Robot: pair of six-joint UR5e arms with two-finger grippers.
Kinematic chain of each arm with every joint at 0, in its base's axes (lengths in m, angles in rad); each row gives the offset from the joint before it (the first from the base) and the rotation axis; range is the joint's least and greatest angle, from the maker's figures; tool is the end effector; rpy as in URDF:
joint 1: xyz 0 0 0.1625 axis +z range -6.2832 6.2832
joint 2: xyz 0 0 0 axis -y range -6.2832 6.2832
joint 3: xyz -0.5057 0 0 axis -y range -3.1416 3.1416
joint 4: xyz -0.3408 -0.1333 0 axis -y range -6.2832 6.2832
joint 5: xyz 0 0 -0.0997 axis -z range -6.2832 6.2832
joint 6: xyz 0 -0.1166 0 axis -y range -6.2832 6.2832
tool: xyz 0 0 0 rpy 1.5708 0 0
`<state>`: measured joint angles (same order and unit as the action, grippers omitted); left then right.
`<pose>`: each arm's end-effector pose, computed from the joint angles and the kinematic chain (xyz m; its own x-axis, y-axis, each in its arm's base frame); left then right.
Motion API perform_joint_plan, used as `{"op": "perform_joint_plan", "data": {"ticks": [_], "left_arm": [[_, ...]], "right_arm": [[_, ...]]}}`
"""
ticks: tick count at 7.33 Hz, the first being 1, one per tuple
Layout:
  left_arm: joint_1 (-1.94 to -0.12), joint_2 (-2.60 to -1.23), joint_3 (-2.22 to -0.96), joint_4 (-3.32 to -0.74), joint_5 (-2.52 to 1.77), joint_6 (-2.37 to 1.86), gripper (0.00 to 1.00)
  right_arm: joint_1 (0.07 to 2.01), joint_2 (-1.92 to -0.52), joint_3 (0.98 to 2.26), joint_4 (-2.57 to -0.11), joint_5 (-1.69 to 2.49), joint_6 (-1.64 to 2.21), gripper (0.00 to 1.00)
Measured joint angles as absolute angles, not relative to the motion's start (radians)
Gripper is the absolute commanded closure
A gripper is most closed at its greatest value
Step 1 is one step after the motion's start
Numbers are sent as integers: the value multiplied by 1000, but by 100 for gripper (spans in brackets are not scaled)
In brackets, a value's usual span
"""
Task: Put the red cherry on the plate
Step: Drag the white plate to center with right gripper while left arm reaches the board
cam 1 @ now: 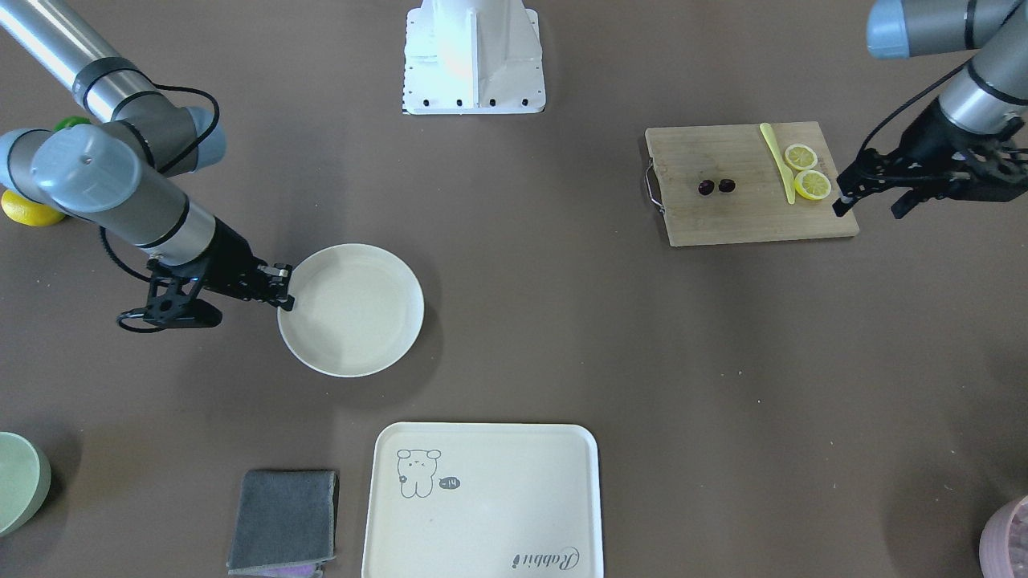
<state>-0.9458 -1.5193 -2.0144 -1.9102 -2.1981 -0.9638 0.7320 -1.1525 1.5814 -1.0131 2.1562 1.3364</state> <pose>0.1967 -0.3835 0.5409 0.6013 -0.0441 -0.7978 0.1025 0.9945 0.0223 -0.4385 -0.4866 0.4533 0.4488 0.1430 0.8821 -0.1131 0.9883 -0.1027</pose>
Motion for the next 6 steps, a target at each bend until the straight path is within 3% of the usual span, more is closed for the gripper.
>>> {"op": "perform_joint_plan", "data": {"ticks": [4,6], "left_arm": [[-643,-1517,-2091,-1918,-2055,-1031,4],[-574,-1515,-2090,-1923,-1972,-909,8]], "right_arm": [[597,-1127,1624,-1014,2078,1418,100],[559,-1126,1637,-1014,2056,1434,100]]}}
